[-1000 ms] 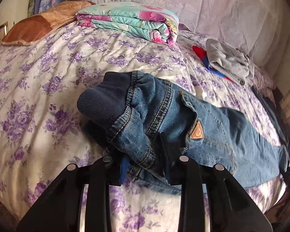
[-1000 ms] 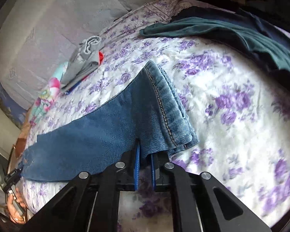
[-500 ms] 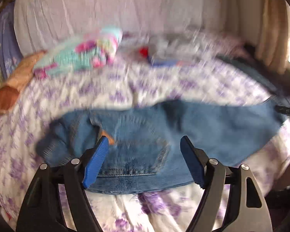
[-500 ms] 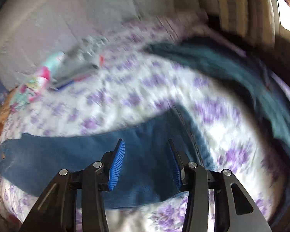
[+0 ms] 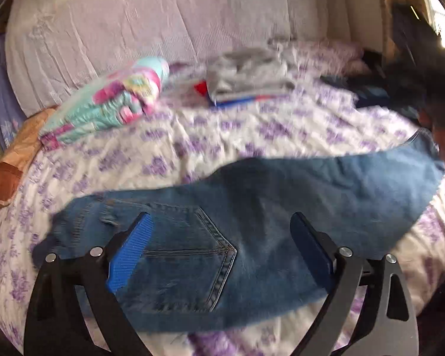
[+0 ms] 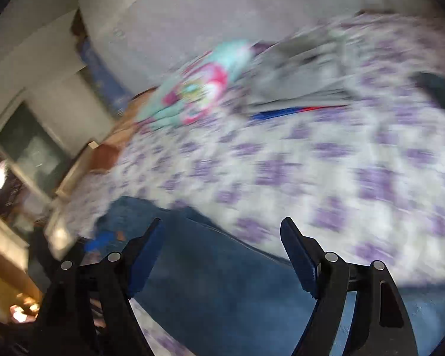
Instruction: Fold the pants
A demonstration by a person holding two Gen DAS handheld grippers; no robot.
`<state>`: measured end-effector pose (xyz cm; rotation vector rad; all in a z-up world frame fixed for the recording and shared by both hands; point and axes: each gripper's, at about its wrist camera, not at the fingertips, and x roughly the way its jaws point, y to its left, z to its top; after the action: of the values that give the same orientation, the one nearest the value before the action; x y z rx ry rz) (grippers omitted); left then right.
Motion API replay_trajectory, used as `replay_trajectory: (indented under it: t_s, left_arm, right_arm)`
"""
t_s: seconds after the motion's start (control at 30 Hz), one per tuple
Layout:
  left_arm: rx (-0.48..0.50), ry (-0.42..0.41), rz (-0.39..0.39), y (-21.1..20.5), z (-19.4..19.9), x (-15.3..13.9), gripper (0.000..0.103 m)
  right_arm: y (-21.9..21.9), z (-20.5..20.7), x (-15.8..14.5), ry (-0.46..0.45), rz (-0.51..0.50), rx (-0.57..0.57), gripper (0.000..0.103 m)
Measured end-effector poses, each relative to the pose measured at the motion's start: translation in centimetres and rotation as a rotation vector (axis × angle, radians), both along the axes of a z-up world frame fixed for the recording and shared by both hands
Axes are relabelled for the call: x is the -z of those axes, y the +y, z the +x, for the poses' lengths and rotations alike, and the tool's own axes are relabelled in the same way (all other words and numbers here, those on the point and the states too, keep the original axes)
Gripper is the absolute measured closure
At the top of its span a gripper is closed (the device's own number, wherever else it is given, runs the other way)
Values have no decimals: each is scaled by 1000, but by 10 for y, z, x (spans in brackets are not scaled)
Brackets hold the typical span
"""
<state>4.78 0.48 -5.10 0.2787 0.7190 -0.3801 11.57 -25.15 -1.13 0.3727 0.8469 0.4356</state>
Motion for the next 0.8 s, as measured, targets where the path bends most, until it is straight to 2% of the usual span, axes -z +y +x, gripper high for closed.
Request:
replay_trajectory:
  t_s: [0.07, 0.1, 0.17, 0.23, 0.33, 0.4, 0.47, 0.53, 0.6, 0.67, 0.77, 0.8]
  left_arm:
    - [-34, 116, 21, -4, 19, 27, 10]
    - [-33, 125, 16, -2, 20, 35, 10]
    - [-22, 81, 24, 0, 10, 37, 10]
    - [-19, 77, 1, 3, 6, 36, 11]
    - [-6, 76, -34, 8, 4, 35, 8]
    - [9, 85, -57, 6, 7, 37, 5]
    - [11, 90, -59, 3, 11, 38, 5]
    - [10, 92, -60, 1, 13, 38, 5]
    - [10, 91, -68, 2, 12, 38, 5]
    - [10, 90, -74, 3, 11, 38, 5]
    - [9, 89, -71, 2, 10, 37, 5]
    - [8, 88, -71, 3, 11, 37, 5]
  right_arm:
    - [32, 46, 21, 86, 45, -96, 23]
    - [44, 64, 35, 151, 72, -128, 25]
    - [63, 87, 66, 305, 130, -206, 32]
    - [73, 87, 81, 374, 152, -274, 33]
    - [76, 70, 81, 388, 232, -371, 33]
    - [72, 70, 78, 389, 291, -381, 32]
    - [72, 76, 85, 437, 339, -371, 31]
    - [75, 83, 84, 437, 320, -361, 33]
    - [75, 84, 68, 373, 301, -353, 36]
    - [78, 82, 53, 333, 301, -403, 36]
    - [87, 86, 60, 361, 188, -349, 37]
    - [91, 88, 65, 376, 168, -338, 42]
